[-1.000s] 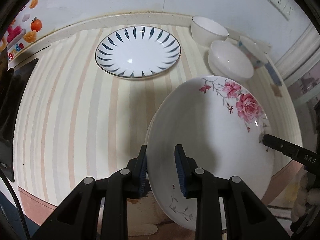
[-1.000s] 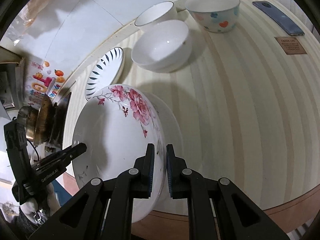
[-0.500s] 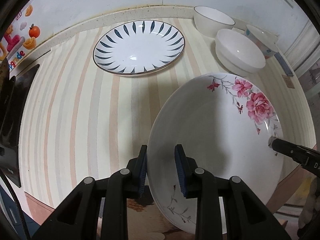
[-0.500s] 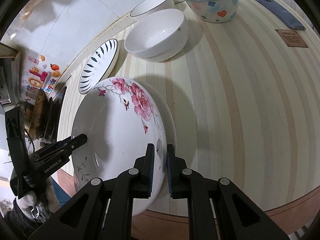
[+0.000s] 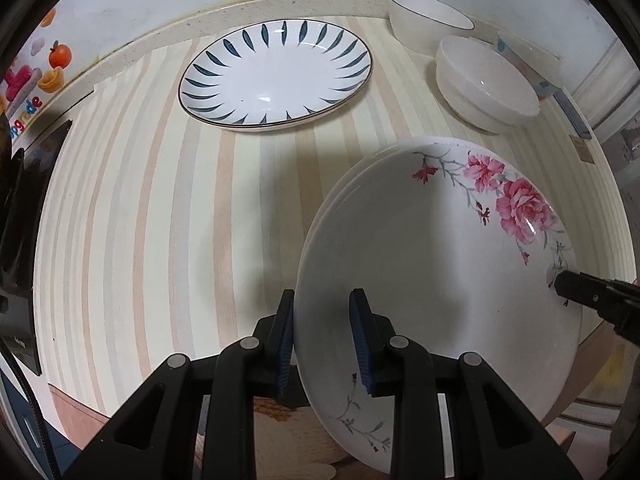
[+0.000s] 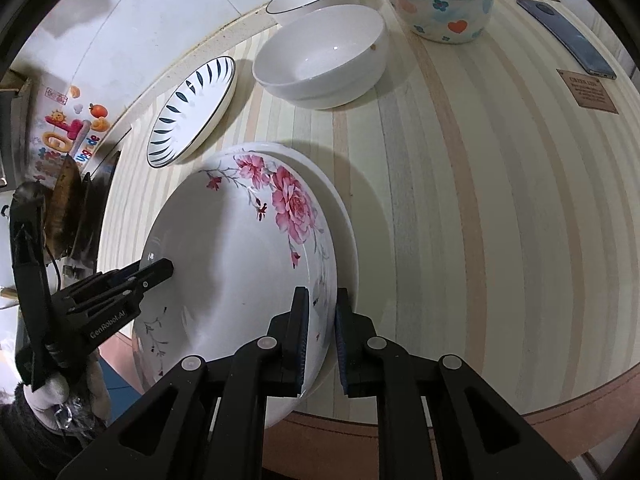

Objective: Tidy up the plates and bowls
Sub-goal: 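Lower the pink-flower plate onto the grey-flower plate with both grippers, then grasp the rim of the blue-striped white plate with both grippers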

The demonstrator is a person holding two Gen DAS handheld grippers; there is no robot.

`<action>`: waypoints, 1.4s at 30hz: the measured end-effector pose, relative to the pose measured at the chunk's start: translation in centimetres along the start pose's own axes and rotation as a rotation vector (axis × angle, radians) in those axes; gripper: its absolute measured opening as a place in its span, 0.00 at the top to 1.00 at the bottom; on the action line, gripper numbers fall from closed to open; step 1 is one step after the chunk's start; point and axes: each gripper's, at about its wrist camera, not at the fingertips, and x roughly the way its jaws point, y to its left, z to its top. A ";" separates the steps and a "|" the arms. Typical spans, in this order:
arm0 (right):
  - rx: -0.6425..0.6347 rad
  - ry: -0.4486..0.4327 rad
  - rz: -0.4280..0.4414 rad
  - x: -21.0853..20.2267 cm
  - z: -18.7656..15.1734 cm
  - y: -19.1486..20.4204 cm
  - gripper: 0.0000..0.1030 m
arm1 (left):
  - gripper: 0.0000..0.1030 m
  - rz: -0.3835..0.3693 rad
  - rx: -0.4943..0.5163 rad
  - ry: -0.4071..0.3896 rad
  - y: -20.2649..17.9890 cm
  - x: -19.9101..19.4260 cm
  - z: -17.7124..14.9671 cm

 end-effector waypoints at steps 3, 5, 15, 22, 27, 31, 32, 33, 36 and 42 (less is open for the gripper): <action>0.010 0.014 -0.005 -0.1 0.4 0.1 0.85 | 0.77 -0.004 0.005 0.003 0.0 0.1 0.0; 0.019 0.027 -0.008 -0.4 0.6 0.0 0.85 | 0.77 -0.018 0.004 0.007 0.3 -0.1 0.1; 0.112 -0.029 0.050 -5.3 4.6 0.2 0.59 | 0.71 -0.094 -0.098 -0.091 5.5 -5.8 4.0; 0.111 -0.092 0.149 -2.6 12.8 6.7 0.58 | 0.68 -0.080 -0.208 -0.065 12.0 -2.2 10.6; 0.089 -0.074 0.110 2.9 18.4 10.3 0.58 | 0.68 -0.103 -0.251 -0.002 15.0 2.7 14.2; 0.083 -0.027 0.047 7.5 21.8 11.1 0.58 | 0.68 -0.132 -0.237 0.031 15.4 5.4 15.8; 0.076 -0.014 0.027 8.6 22.3 11.3 0.60 | 0.68 -0.130 -0.229 0.034 15.4 5.9 16.1; 0.069 -0.008 0.014 9.4 22.7 11.3 0.67 | 0.68 -0.129 -0.222 0.033 15.3 6.2 16.3; 0.038 0.017 -0.027 10.9 23.4 11.4 0.87 | 0.78 -0.150 -0.216 0.016 15.3 7.0 16.5; 0.000 0.013 -0.045 11.3 23.6 11.6 0.90 | 0.81 -0.119 -0.204 -0.005 14.7 6.8 16.3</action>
